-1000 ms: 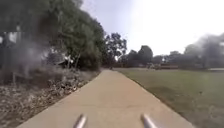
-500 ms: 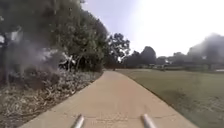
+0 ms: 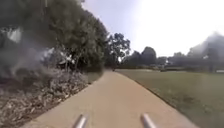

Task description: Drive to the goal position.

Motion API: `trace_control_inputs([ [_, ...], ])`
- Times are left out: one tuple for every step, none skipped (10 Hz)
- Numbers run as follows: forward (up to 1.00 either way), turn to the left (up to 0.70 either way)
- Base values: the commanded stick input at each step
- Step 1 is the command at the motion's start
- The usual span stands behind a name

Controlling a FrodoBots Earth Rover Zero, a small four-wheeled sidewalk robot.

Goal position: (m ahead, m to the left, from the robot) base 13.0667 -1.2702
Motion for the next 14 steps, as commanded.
trace_control_inputs([
  [0.7, 0.0],
  [0.7, -0.04],
  [0.7, -0.13],
  [0.7, -0.21],
  [0.7, -0.28],
  [0.7, -0.34],
  [0.7, 0.0],
  [0.7, 0.0],
  [0.7, 0.0],
  [0.7, 0.0],
  [0.7, 0.0],
  [0.7, 0.0],
  [0.7, 0.0],
  [0.7, 0.0],
])
